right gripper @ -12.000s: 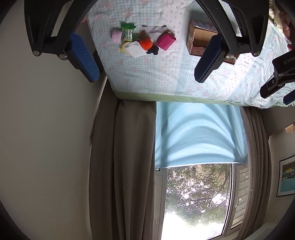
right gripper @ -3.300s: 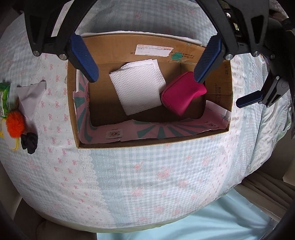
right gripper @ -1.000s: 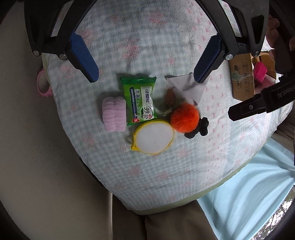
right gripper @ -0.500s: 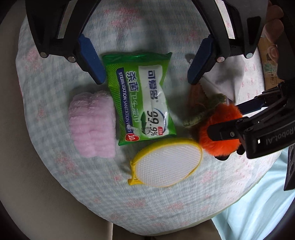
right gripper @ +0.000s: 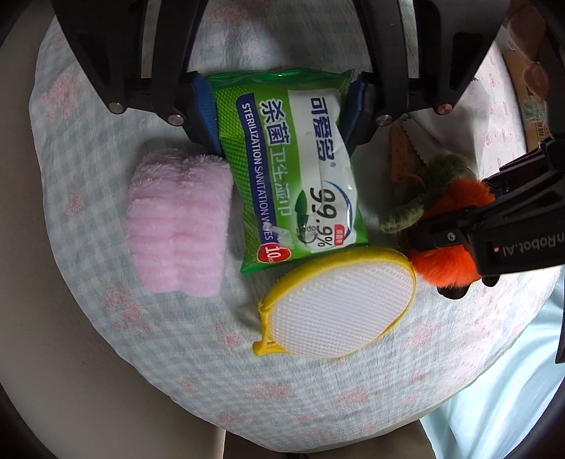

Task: Organize soft objects
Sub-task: 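Grasp the orange pompom with the left tool while the right tool grasps the green wipes pack, then carry the orange pompom and green wipes pack into the box and release both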

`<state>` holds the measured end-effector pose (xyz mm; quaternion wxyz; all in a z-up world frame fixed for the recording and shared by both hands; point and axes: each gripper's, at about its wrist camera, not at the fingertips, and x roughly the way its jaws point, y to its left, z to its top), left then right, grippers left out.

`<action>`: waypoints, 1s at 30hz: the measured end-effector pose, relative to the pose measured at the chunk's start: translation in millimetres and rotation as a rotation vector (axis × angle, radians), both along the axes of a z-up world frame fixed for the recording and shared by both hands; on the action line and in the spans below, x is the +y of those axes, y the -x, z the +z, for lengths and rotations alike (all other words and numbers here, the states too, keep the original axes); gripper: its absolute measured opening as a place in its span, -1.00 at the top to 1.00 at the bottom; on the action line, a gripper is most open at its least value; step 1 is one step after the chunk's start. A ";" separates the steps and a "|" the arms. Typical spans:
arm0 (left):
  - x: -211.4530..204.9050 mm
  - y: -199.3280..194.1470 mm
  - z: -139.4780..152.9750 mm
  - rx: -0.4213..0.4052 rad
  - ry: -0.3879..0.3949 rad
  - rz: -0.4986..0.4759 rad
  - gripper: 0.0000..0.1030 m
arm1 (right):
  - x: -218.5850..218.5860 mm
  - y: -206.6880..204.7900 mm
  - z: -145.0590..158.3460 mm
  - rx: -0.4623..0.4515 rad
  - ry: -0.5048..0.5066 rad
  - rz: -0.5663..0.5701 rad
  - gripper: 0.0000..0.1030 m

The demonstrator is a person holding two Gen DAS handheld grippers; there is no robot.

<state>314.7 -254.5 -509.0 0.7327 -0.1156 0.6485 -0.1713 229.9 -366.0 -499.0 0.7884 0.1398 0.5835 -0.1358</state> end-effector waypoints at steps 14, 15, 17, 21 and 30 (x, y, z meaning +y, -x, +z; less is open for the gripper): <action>5.7 9.4 22.7 -0.054 -0.008 -0.005 0.43 | -4.6 27.0 9.3 -0.029 -0.024 -0.023 0.16; 7.2 10.6 26.5 -0.060 -0.009 -0.006 0.43 | -3.5 29.9 11.9 -0.030 -0.024 -0.019 0.17; 9.8 12.8 33.6 -0.069 -0.012 -0.007 0.43 | -3.2 35.9 18.4 -0.041 -0.030 -0.023 0.17; 15.6 20.1 52.6 -0.098 -0.011 -0.003 0.43 | -1.5 46.4 35.2 -0.073 -0.034 -0.029 0.17; 33.7 45.9 133.2 -0.180 0.024 0.010 0.43 | 4.8 62.1 104.7 -0.153 -0.012 -0.019 0.17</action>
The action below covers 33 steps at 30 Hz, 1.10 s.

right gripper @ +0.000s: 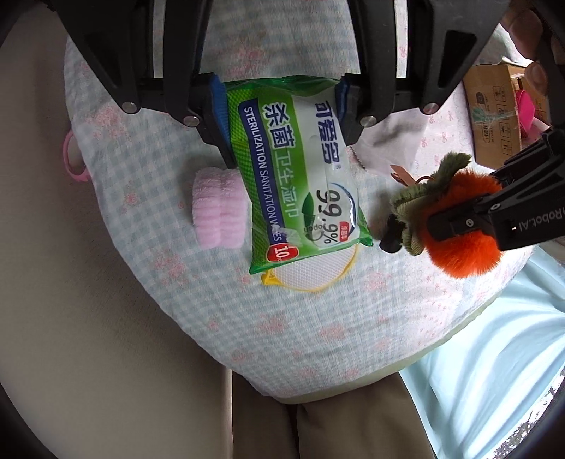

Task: Organize soft objects
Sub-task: 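Carry the orange pompom and green wipes pack into the box and release both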

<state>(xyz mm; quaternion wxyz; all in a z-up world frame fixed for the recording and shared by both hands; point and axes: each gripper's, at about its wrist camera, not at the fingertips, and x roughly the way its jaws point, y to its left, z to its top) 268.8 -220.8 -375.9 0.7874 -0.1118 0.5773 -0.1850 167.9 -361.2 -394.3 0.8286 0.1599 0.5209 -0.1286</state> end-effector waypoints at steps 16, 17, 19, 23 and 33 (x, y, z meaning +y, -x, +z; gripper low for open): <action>98.8 58.0 157.2 -0.174 -0.025 0.074 0.43 | 60.5 18.3 186.0 -0.187 0.073 0.161 0.17; 107.4 60.9 161.8 -0.179 -0.023 0.080 0.43 | 67.4 18.6 193.7 -0.197 0.075 0.169 0.17; 127.2 65.9 170.9 -0.194 -0.018 0.085 0.43 | 84.8 18.2 206.8 -0.212 0.079 0.193 0.17; 171.0 76.9 188.9 -0.231 -0.028 0.091 0.43 | 126.7 18.1 227.3 -0.237 0.092 0.236 0.17; 309.3 64.7 204.0 -0.205 -0.044 0.064 0.43 | 250.8 5.4 236.3 -0.222 0.033 0.258 0.17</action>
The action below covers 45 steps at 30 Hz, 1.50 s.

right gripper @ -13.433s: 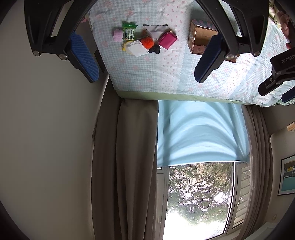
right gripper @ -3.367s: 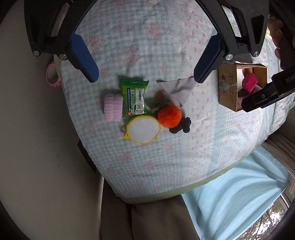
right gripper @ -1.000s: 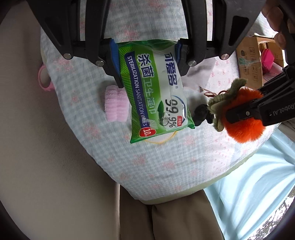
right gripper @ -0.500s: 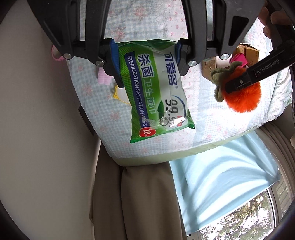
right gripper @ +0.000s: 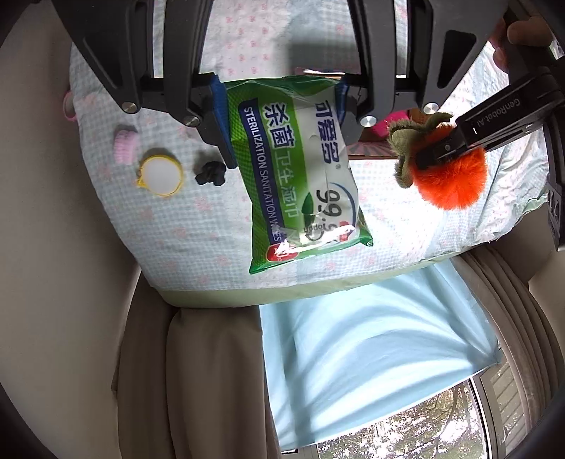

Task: Organize soft objects
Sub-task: 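Carry the orange pompom and green wipes pack into the box and release both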

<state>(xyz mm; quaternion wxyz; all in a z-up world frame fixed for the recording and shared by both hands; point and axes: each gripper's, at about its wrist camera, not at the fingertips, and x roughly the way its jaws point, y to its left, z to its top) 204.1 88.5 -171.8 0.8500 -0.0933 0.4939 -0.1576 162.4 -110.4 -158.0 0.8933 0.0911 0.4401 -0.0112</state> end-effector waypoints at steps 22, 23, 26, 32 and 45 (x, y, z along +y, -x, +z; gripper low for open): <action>93.8 -78.5 -176.0 0.330 -0.216 -0.149 0.43 | 123.5 -87.2 -152.8 0.346 -0.115 0.094 0.17; 90.0 -78.9 -186.5 0.347 -0.232 -0.169 0.43 | 121.2 -89.9 -164.1 0.375 -0.122 0.087 0.17; 80.8 -79.3 -220.8 0.407 -0.274 -0.226 0.43 | 120.8 -94.1 -197.1 0.463 -0.138 0.088 0.17; 66.7 -78.0 -262.1 0.481 -0.329 -0.291 0.43 | 114.5 -98.0 -242.0 0.580 -0.171 0.079 0.17; 72.2 -69.9 -246.3 0.403 -0.392 -0.313 -0.99 | 98.9 -106.5 -251.9 0.585 -0.302 0.009 -1.00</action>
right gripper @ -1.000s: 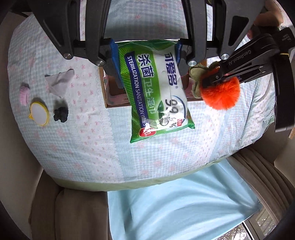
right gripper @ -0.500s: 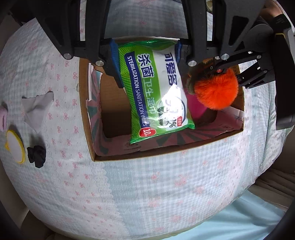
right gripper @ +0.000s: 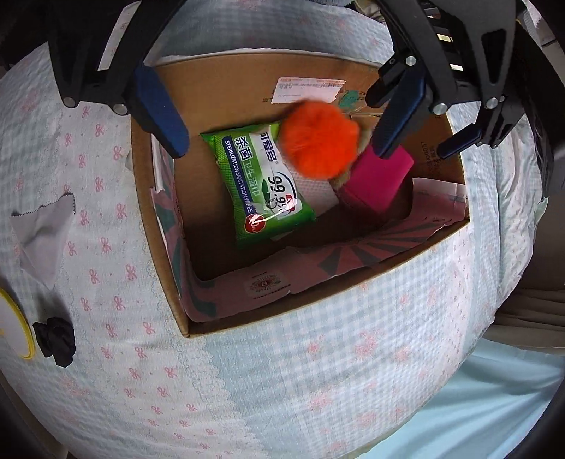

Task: Organize soft objects
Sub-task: 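Carry the orange pompom and green wipes pack into the box and release both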

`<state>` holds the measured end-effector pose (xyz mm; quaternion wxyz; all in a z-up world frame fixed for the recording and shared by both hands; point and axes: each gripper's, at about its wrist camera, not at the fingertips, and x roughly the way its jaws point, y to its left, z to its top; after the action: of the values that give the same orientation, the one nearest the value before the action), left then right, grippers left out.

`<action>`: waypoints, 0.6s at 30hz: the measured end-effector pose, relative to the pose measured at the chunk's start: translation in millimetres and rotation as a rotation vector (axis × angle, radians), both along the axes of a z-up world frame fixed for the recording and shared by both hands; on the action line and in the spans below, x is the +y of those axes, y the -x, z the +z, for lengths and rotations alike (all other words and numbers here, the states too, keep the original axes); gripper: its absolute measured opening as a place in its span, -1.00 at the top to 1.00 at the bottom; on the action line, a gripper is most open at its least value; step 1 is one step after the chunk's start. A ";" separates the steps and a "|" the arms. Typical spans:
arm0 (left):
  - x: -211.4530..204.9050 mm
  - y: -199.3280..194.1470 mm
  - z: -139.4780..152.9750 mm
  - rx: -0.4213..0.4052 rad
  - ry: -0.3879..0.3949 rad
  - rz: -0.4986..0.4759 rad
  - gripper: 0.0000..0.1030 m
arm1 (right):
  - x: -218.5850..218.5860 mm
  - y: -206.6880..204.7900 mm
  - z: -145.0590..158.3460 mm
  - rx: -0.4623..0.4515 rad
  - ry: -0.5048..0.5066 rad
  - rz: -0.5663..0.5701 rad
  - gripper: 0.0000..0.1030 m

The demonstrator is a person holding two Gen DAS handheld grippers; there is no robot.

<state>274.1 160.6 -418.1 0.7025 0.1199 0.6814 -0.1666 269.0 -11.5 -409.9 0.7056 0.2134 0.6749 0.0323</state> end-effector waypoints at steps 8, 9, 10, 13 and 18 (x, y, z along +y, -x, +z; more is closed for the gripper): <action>15.6 13.3 19.3 -0.023 -0.003 0.049 -0.99 | 1.7 15.6 23.7 -0.065 0.040 0.026 -1.00; 17.1 14.3 24.6 -0.034 -0.002 0.052 -0.99 | 1.4 19.2 29.3 -0.083 0.045 0.028 -1.00; 18.8 15.7 30.2 -0.045 0.000 0.057 -0.99 | 2.3 21.7 35.4 -0.099 0.048 0.029 -1.00; 24.0 21.8 48.0 -0.083 0.008 0.069 -0.99 | 6.2 28.7 53.9 -0.143 0.057 0.036 -1.00; 31.5 40.2 80.6 -0.148 0.021 0.081 -0.99 | 13.0 47.2 90.3 -0.213 0.099 0.064 -1.00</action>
<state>233.8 192.1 -337.5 0.7584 0.0968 0.6300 -0.1359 221.8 1.5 -319.6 0.7818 0.1519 0.6032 0.0440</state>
